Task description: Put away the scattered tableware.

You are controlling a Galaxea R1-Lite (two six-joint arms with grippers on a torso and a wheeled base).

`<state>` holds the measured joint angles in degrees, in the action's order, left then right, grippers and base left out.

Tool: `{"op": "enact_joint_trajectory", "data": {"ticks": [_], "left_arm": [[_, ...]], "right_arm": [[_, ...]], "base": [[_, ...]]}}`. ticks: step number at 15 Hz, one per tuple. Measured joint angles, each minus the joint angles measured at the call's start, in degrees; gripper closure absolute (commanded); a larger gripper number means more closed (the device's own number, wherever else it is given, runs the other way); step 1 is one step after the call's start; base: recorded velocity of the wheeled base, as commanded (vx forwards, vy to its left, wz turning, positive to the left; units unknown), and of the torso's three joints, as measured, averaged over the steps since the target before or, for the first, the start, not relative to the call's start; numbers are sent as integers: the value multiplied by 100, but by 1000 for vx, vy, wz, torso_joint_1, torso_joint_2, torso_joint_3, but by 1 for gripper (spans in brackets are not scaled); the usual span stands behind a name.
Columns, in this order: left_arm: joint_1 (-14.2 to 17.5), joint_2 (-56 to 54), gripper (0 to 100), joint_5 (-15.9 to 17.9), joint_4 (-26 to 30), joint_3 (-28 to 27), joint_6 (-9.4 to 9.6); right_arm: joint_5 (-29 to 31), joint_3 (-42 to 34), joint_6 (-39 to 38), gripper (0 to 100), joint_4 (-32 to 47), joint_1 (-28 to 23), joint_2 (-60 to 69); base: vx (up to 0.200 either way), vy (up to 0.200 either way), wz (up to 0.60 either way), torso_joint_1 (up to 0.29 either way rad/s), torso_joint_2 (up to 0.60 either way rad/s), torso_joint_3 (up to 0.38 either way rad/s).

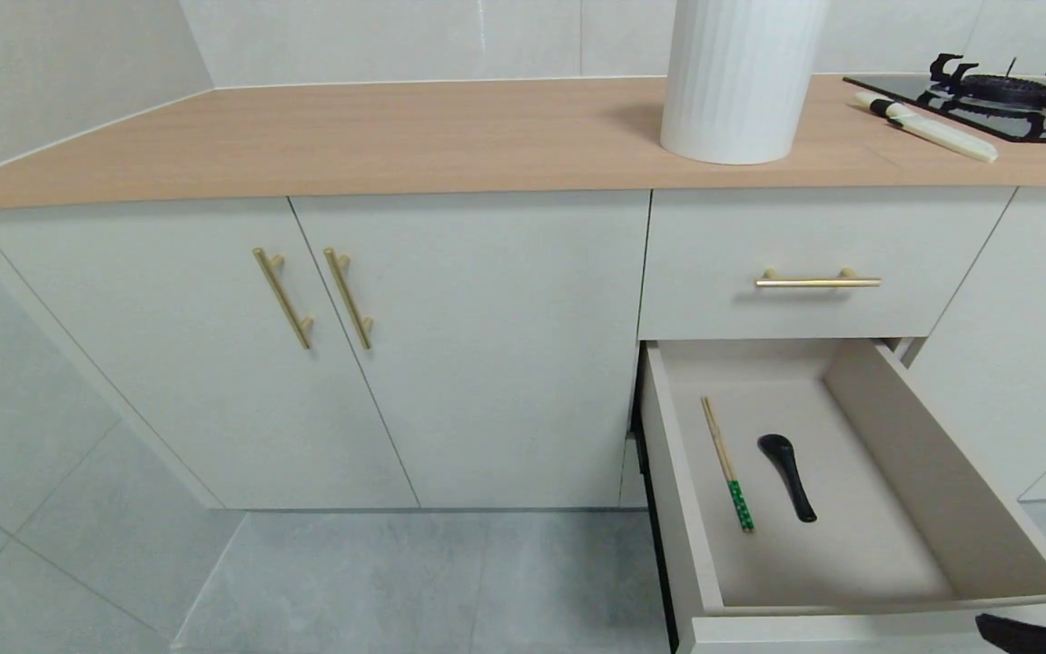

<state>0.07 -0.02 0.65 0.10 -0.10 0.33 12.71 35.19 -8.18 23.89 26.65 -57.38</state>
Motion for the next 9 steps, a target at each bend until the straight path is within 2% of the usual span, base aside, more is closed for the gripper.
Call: {"op": "enact_joint_trajectory", "data": {"ticks": [3, 9], "left_arm": [[-2, 0, 0, -2, 0, 0, 0], [0, 0, 0, -2, 0, 0, 2]], "right_arm": [[-43, -89, 307, 0, 605, 247, -52], [-221, -374, 397, 0, 607, 469, -857]], "base": [[0, 0, 0, 0, 0, 0], [0, 0, 0, 0, 0, 0]]}}
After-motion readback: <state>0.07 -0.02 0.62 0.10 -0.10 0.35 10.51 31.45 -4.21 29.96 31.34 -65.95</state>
